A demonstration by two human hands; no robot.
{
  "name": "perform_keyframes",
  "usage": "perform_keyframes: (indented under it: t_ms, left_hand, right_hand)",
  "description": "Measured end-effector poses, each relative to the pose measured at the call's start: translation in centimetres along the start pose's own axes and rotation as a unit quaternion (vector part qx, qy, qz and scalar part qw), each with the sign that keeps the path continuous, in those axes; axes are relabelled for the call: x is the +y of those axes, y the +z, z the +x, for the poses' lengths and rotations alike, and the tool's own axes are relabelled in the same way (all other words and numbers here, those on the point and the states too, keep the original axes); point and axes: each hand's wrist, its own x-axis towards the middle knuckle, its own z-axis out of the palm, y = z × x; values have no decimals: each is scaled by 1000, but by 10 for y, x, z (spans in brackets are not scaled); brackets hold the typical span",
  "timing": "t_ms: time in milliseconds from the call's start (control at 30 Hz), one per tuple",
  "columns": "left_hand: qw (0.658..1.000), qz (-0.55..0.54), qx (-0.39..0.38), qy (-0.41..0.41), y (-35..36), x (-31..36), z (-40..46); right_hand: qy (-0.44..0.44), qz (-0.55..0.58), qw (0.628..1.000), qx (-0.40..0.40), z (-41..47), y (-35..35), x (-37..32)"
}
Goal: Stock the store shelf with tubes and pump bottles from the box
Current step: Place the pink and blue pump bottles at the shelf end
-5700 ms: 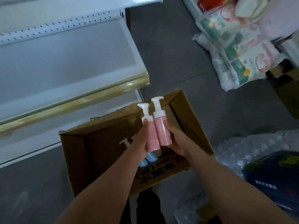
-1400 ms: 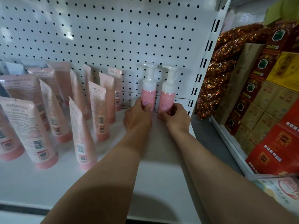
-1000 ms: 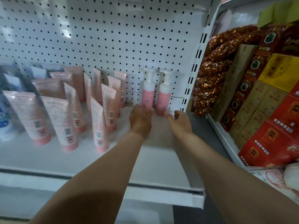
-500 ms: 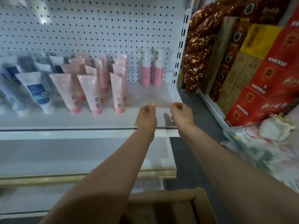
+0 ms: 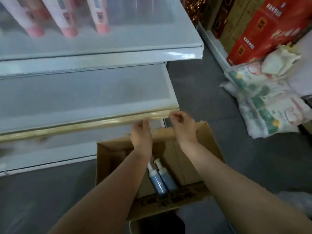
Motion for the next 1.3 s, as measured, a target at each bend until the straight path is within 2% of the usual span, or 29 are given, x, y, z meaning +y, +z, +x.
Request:
perform_keyframes:
  t_ms: [100,167,233,267,300,333,367,467,533,700,833,1000,1167,1300]
  left_hand:
    - [991,77,-27,-106,-9,-73,0]
    - [977,111,-49,-174,-13,-118,-2]
    - [958,151,-67,-236,-9,-165,-1]
    - [953,138,-49,-264,-5,-182,5]
    - [944,210,-55,-250,-4,-199,7]
    - [943,226,-46,-241,-3,-209,8]
    - [942,152,-16,-298,-1,-215,12]
    - [924,131,-37,-358,8,-242,16]
    - [913,80,-43,-398,15,-259,17]
    - [895,54,-57,-440,20,-274,25]
    - [911,27,-74,-405,19,-269,35]
    - [931,-12,-129,-340,8,-217,38]
    - [931,-70,-215,-286,-14,-159,18]
    - [935,-96,-247,-235,-28,-102,-7]
  right_hand:
    - [151,-117,974,-124,-14,5,69]
    - [230,-108,950,-180,-23,9,108]
    - [272,-125,930,-216,-27,15,144]
    - [282,-150,919,-231,-27,18,162]
    - [285,-177,910,-241,-25,22,180]
    - [287,-201,903,-248,-23,27,198]
    - [289,-221,896,-256,-21,31,214]
    - [320,-248,867,-290,-15,40,253]
    - [349,-237,854,-304,-13,42,267]
    - [365,-178,865,-294,-9,46,294]
    - [392,-49,879,-267,-11,40,284]
    - [379,102,886,-249,-12,28,247]
    - [372,236,863,-247,-32,10,185]
    - [352,333,843,-234,-57,-9,124]
